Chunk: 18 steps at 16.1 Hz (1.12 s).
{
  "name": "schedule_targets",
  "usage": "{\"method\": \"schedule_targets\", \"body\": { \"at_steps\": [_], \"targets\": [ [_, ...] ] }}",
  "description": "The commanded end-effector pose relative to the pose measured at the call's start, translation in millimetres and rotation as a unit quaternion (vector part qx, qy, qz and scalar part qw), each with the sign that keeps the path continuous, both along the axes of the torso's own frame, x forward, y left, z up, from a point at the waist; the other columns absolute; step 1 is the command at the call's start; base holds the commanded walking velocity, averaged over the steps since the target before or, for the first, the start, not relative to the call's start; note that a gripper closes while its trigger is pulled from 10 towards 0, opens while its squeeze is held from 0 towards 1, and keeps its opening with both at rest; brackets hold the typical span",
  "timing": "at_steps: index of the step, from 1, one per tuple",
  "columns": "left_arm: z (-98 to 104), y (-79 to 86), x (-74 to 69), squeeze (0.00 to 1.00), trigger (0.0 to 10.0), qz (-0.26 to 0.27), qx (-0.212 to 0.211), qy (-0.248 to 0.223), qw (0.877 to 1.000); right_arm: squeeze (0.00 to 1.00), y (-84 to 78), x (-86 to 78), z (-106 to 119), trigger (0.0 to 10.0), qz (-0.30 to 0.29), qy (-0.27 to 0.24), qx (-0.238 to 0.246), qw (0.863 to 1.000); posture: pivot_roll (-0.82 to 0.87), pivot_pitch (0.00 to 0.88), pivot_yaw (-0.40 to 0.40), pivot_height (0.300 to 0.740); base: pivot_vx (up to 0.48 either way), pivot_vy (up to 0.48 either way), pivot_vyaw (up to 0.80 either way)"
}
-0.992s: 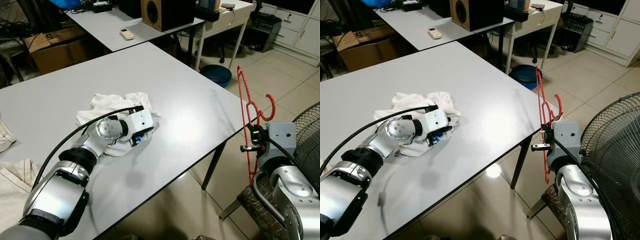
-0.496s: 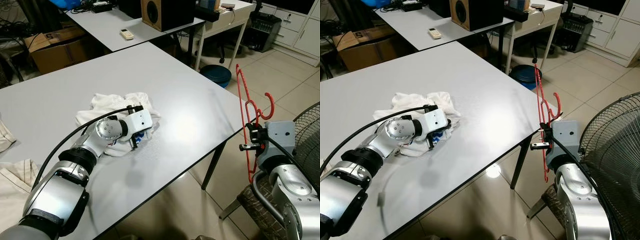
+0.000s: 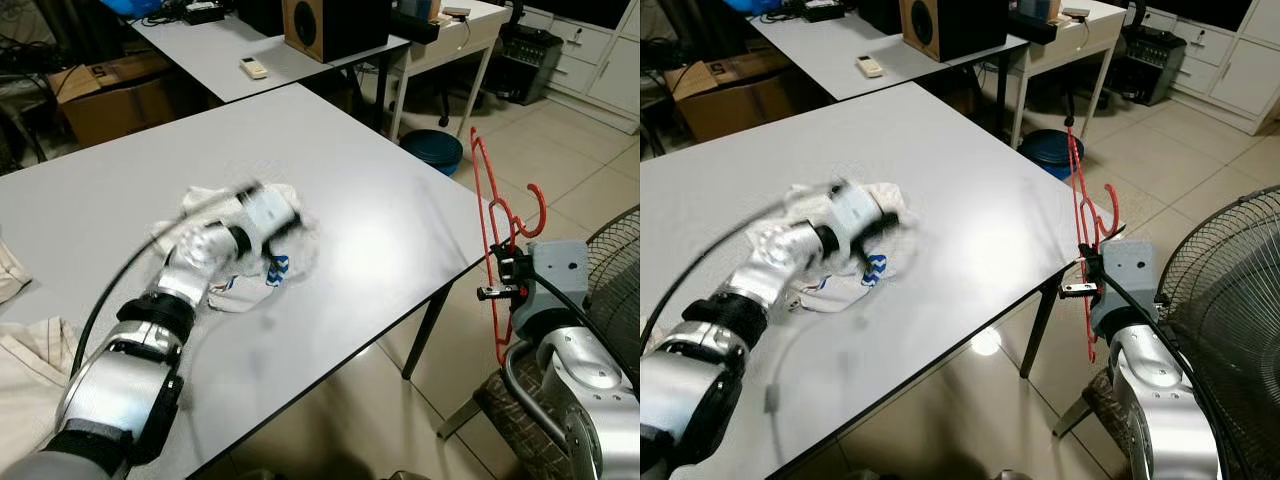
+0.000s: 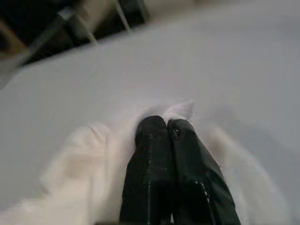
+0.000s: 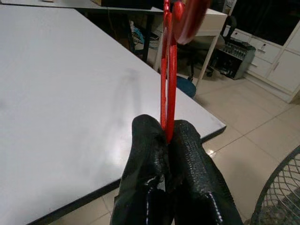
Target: Hang hanger
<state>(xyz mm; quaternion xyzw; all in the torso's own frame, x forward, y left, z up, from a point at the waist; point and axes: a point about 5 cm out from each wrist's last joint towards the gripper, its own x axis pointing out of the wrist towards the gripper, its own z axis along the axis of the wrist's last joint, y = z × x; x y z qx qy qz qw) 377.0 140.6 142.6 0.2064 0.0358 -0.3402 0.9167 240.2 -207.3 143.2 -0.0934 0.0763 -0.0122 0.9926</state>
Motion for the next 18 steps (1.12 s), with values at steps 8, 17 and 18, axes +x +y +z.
{"method": "schedule_targets", "body": {
  "at_steps": [8, 17, 18],
  "targets": [
    [151.7, 34.3, 26.5, 0.0, 0.0, 0.067, -0.189, -0.187, 0.962, 0.0, 43.0, -18.5, 29.0, 10.0, 0.25, -0.077, 0.088, 0.961, -0.18, 0.0, 0.041, 0.74, 0.0, 0.0, 0.0],
    [147.3, 32.8, 15.2, 0.0, 0.0, 0.014, -0.072, -0.191, 0.979, 0.0, 75.1, -27.4, 25.5, 10.0, 0.378, -0.049, 0.138, 0.914, -0.13, 0.0, 0.03, 0.74, 0.0, 0.0, 0.0],
    [145.9, 29.1, 12.3, 0.0, 0.0, 0.0, -0.069, -0.189, 0.98, 0.0, 74.8, -25.3, 24.1, 10.0, 0.379, -0.045, 0.137, 0.914, -0.13, 0.0, 0.025, 0.74, 0.0, 0.0, 0.0]
  ]
}}
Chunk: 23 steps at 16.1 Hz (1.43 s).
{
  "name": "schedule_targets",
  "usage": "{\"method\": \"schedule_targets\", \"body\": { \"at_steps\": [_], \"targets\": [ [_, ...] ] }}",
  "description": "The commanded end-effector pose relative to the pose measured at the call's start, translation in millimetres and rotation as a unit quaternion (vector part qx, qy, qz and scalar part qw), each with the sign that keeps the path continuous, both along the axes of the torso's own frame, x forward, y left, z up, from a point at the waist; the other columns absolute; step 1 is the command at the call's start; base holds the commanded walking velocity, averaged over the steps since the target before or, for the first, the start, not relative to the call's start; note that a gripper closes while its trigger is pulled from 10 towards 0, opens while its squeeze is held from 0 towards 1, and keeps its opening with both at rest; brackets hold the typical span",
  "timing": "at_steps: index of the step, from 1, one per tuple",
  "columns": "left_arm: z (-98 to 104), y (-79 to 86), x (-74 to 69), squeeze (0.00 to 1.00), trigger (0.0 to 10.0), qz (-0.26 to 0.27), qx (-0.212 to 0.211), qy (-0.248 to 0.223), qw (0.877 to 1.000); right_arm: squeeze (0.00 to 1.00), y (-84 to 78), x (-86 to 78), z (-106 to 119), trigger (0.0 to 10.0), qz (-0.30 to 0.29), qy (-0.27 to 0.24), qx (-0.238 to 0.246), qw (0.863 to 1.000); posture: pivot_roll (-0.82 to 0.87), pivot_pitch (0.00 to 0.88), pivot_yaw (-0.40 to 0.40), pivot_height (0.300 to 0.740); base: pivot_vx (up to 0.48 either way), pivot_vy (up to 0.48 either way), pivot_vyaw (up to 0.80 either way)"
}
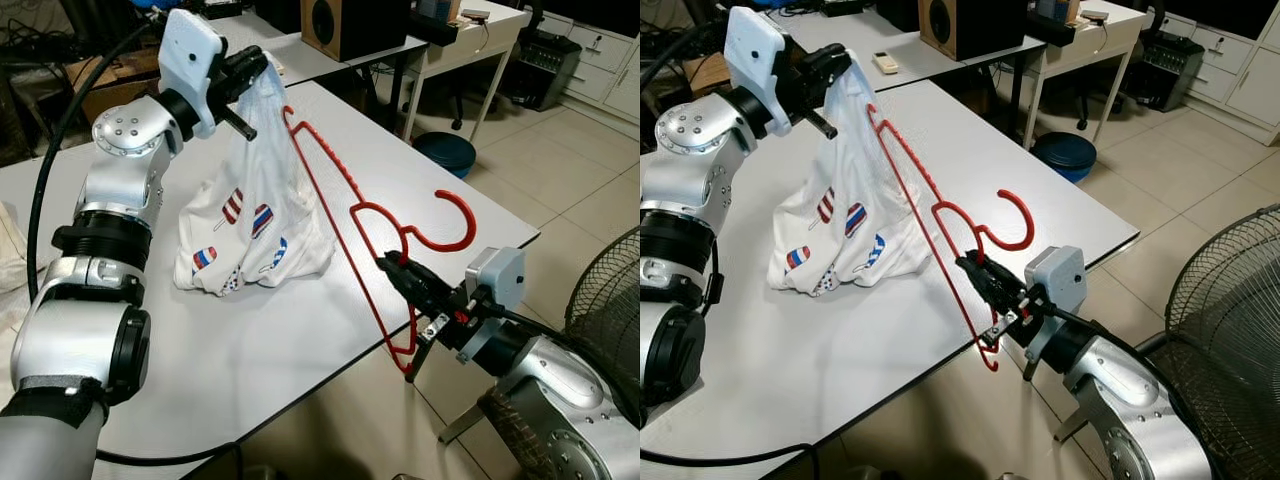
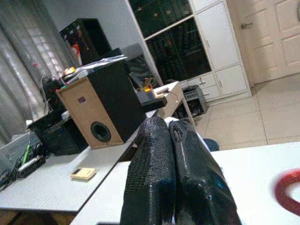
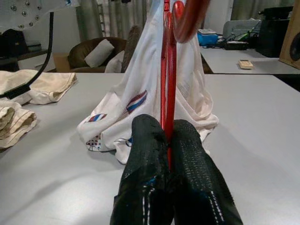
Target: Hang hanger
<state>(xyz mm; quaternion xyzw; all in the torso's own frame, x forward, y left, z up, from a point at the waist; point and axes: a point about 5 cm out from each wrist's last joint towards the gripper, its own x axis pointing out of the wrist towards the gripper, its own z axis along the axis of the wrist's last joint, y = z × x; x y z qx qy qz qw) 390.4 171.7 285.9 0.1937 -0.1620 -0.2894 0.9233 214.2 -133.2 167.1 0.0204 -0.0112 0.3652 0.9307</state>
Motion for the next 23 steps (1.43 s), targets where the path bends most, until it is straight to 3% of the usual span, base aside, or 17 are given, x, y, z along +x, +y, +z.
{"method": "schedule_targets", "body": {
  "at_steps": [1, 6, 10, 13, 15, 19, 23],
  "targets": [
    [1.8, -5.0, -4.8, 0.0, 0.0, -0.02, 0.016, -0.001, 1.0, 0.0, 0.2, 3.7, -1.1, 10.0, 0.005, 0.006, -0.002, 1.0, -0.13, 0.0, 0.022, 0.74, 0.0, 0.0, 0.0],
    [7.7, 0.5, -15.2, 0.0, 0.0, -0.029, 0.029, -0.01, 0.999, 0.0, -1.7, 7.0, -5.2, 10.0, 0.005, 0.022, -0.007, 1.0, -0.12, 0.0, 0.012, 0.74, 0.0, 0.0, 0.0],
    [30.3, 11.4, -23.3, 0.0, 0.0, -0.025, 0.007, -0.034, 0.999, 0.0, -3.6, 6.9, -13.1, 10.0, 0.01, 0.042, -0.026, 0.999, -0.12, 0.0, 0.007, 0.74, 0.0, 0.0, 0.0],
    [46.5, 7.9, -41.6, 0.0, 0.0, -0.109, -0.018, -0.036, 0.993, 0.0, -8.7, 9.3, -21.3, 10.0, 0.004, 0.06, -0.057, 0.997, -0.12, 0.0, 0.002, 0.74, 0.0, 0.0, 0.0],
    [46.9, 3.5, -53.2, 0.0, 0.0, -0.152, 0.005, -0.029, 0.988, 0.0, -10.0, 9.7, -24.3, 10.0, 0.007, 0.071, -0.076, 0.995, -0.11, 0.0, -0.004, 0.74, 0.0, 0.0, 0.0],
    [41.2, -2.9, -68.9, 0.0, 0.0, -0.212, 0.036, -0.005, 0.977, 0.0, -16.2, 13.5, -30.4, 10.0, 0.005, 0.085, -0.097, 0.992, -0.12, 0.0, -0.011, 0.74, 0.0, 0.0, 0.0],
    [44.4, -6.9, -83.0, 0.0, 0.0, -0.243, 0.036, 0.002, 0.969, 0.0, -33.5, 15.8, -45.4, 10.0, -0.027, 0.13, -0.145, 0.981, -0.11, 0.0, -0.023, 0.74, 0.0, 0.0, 0.0]
  ]
}}
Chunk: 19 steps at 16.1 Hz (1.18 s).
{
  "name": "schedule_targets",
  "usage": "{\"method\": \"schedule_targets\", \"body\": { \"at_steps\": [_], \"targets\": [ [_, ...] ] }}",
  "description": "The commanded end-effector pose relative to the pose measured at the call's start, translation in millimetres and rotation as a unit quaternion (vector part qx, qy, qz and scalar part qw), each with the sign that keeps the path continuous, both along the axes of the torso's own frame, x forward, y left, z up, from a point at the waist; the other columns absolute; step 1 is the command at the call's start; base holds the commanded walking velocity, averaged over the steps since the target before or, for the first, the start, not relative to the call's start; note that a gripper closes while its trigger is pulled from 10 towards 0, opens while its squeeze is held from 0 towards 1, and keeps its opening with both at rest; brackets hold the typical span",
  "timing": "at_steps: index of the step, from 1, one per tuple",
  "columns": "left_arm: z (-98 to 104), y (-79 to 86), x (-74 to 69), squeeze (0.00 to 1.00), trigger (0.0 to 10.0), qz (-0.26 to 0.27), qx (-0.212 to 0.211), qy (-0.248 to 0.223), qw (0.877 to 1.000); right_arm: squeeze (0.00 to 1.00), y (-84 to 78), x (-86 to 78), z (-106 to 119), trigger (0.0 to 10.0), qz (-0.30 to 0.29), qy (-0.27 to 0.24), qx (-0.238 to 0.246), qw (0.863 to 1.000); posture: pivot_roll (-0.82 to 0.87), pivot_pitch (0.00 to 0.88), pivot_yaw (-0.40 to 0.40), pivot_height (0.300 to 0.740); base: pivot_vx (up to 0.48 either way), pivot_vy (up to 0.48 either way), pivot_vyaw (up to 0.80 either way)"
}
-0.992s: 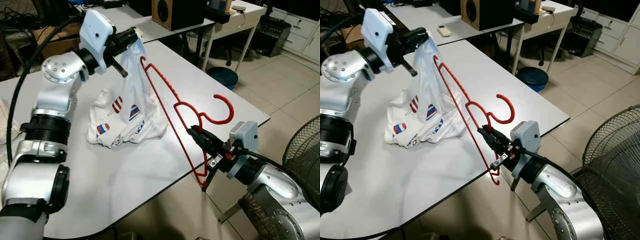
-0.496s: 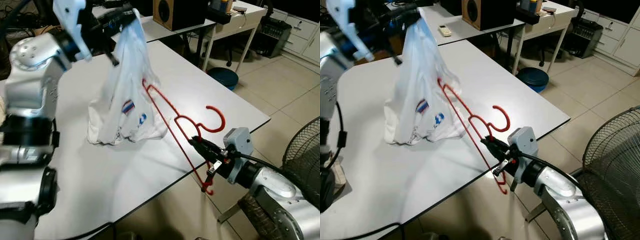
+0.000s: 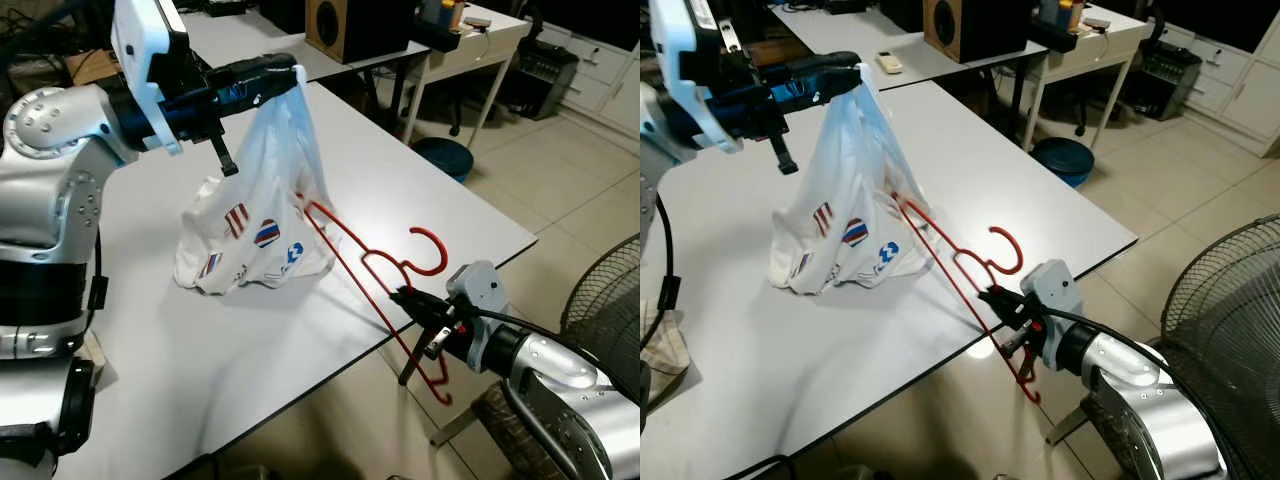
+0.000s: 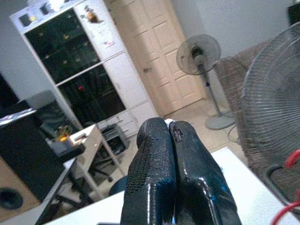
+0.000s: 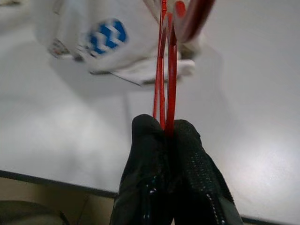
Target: Hang hanger
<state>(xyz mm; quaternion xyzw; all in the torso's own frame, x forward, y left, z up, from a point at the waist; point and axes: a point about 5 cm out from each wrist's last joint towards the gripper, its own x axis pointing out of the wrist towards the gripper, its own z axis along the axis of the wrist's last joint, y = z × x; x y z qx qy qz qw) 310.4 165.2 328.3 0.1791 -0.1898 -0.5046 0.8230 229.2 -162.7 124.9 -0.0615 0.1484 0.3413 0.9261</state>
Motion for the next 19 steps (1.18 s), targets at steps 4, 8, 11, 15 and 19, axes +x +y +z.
{"method": "schedule_targets", "body": {
  "at_steps": [4, 8, 11, 15, 19],
  "targets": [
    [-2.7, 11.9, -2.8, 0.0, 0.0, 0.048, 0.005, 0.004, 0.999, 0.0, -8.1, 7.8, 1.5, 10.0, -0.052, 0.028, 0.042, 0.997, -0.11, 0.0, -0.027, 0.74, 0.0, 0.0, 0.0],
    [-24.2, 17.5, -10.2, 0.0, 0.0, 0.061, 0.035, 0.042, 0.997, 0.0, 1.8, 18.5, 14.8, 10.0, -0.071, 0.037, 0.182, 0.98, -0.11, 0.0, -0.03, 0.74, 0.0, 0.0, 0.0],
    [-51.0, 15.7, -8.4, 0.0, 0.0, 0.087, 0.06, 0.071, 0.992, 0.0, 9.3, 34.1, 20.5, 10.0, -0.093, 0.064, 0.28, 0.953, -0.11, 0.0, -0.03, 0.74, 0.0, 0.0, 0.0],
    [-103.7, 6.9, -8.0, 0.0, 0.0, 0.128, 0.099, 0.127, 0.979, 0.0, 25.1, 86.0, 33.3, 10.0, -0.171, 0.113, 0.43, 0.879, -0.11, 0.0, -0.023, 0.74, 0.0, 0.0, 0.0],
    [-108.9, -12.9, -21.6, 0.0, 0.0, 0.112, 0.077, 0.134, 0.982, 0.0, 33.4, 118.2, 47.3, 10.0, -0.209, 0.16, 0.57, 0.778, -0.08, 0.0, -0.033, 0.74, 0.0, 0.0, 0.0]
  ]
}}
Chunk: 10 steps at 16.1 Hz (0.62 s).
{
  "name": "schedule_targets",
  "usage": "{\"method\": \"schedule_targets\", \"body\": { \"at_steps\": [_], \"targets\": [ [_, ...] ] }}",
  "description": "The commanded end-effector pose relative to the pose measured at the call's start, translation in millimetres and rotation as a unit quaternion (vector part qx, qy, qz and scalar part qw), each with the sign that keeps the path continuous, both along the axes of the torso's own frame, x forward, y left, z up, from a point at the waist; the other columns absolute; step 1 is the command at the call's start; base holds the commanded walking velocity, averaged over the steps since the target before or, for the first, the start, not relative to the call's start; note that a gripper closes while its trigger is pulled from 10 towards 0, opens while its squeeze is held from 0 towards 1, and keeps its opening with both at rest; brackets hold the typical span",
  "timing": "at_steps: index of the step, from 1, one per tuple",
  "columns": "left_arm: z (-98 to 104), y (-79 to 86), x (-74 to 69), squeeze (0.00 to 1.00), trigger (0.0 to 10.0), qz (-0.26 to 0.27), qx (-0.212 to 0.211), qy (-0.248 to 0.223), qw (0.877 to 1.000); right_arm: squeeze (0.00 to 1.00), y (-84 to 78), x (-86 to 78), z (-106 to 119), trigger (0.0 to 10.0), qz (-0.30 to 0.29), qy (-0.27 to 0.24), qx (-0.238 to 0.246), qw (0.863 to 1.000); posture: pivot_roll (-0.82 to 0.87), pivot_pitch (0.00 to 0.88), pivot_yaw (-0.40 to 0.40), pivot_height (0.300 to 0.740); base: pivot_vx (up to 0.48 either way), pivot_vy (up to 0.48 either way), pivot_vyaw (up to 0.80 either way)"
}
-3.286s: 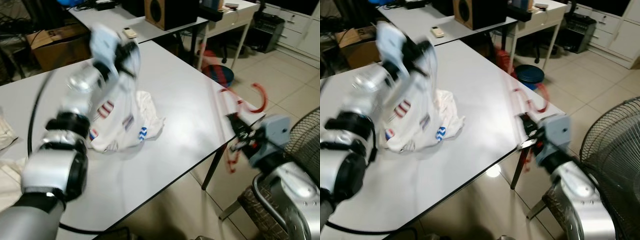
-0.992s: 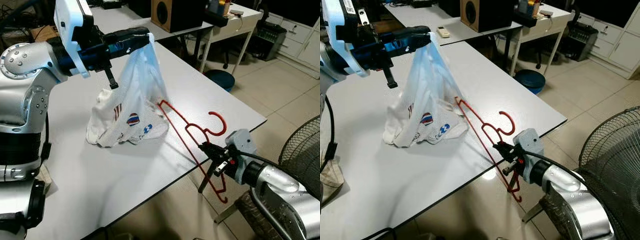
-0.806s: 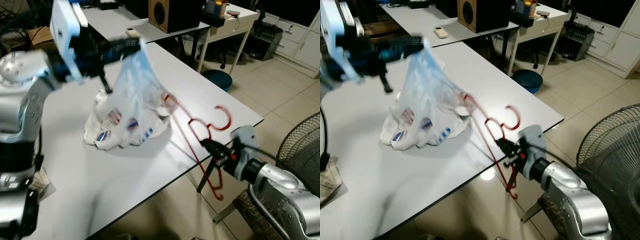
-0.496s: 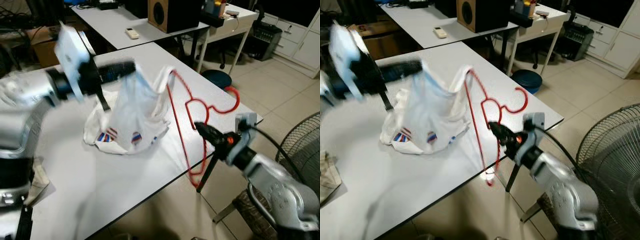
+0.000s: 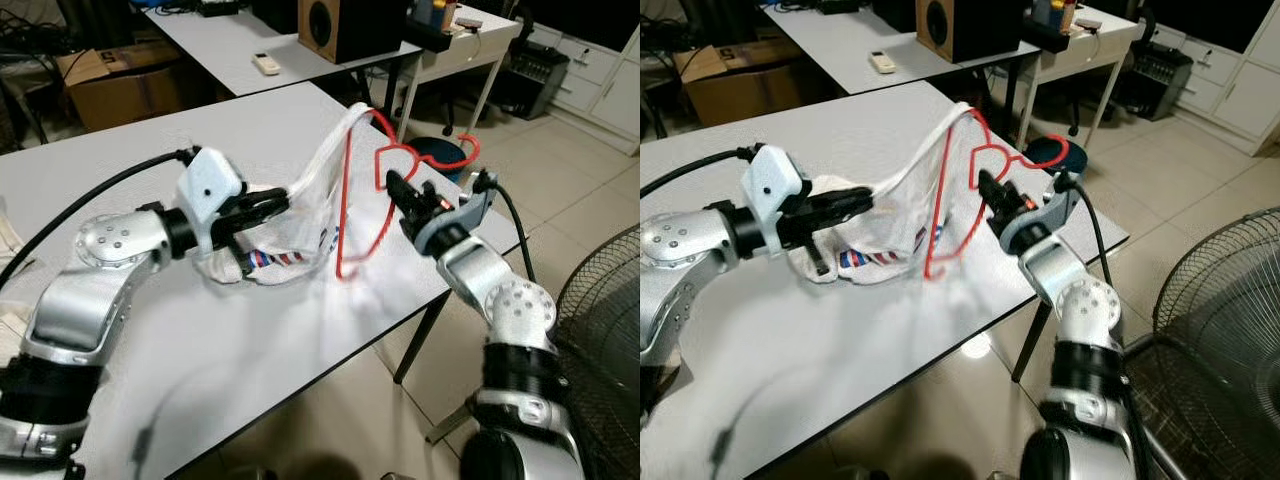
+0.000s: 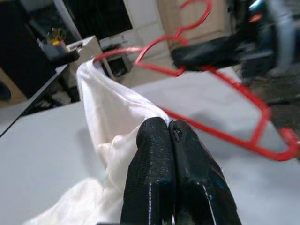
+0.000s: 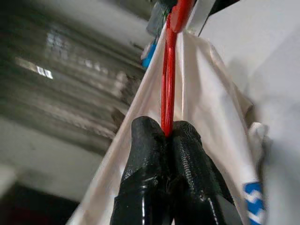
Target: Hang hanger
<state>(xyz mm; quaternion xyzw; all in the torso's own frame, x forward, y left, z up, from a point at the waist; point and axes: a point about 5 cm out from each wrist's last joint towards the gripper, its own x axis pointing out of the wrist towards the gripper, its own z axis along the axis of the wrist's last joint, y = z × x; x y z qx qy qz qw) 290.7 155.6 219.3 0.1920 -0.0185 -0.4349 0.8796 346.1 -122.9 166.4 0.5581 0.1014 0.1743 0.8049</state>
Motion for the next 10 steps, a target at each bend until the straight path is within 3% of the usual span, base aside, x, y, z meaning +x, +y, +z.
{"method": "schedule_targets", "body": {
  "at_steps": [1, 5, 6, 8, 10],
  "targets": [
    [-4.1, -11.4, -6.2, 0.0, 0.0, -0.02, 0.0, 0.007, 1.0, 0.0, -3.1, 9.6, 13.0, 10.0, -0.023, -0.005, 0.05, 0.998, -0.08, 0.0, -0.04, 0.74, 0.0, 0.0, 0.0],
    [-15.2, -24.0, -13.9, 0.0, 0.0, -0.04, 0.021, 0.014, 0.999, 0.0, 7.4, 23.5, 28.9, 10.0, -0.02, -0.001, 0.132, 0.991, -0.07, 0.0, -0.052, 0.74, 0.0, 0.0, 0.0],
    [-15.4, -26.2, -16.1, 0.0, 0.0, -0.041, 0.013, 0.016, 0.999, 0.0, 10.9, 27.1, 31.3, 10.0, -0.016, 0.0, 0.124, 0.992, -0.07, 0.0, -0.055, 0.74, 0.0, 0.0, 0.0],
    [-2.6, -32.4, -18.4, 0.0, 0.0, -0.05, -0.043, 0.015, 0.998, 0.0, 15.1, 33.5, 31.5, 10.0, -0.021, 0.006, 0.102, 0.995, -0.07, 0.0, -0.062, 0.74, 0.0, 0.0, 0.0],
    [0.7, -39.8, -22.3, 0.0, 0.0, -0.072, -0.06, 0.021, 0.995, 0.0, 16.6, 37.8, 32.3, 10.0, -0.03, 0.01, 0.102, 0.994, -0.06, 0.0, -0.066, 0.74, 0.0, 0.0, 0.0]
  ]
}}
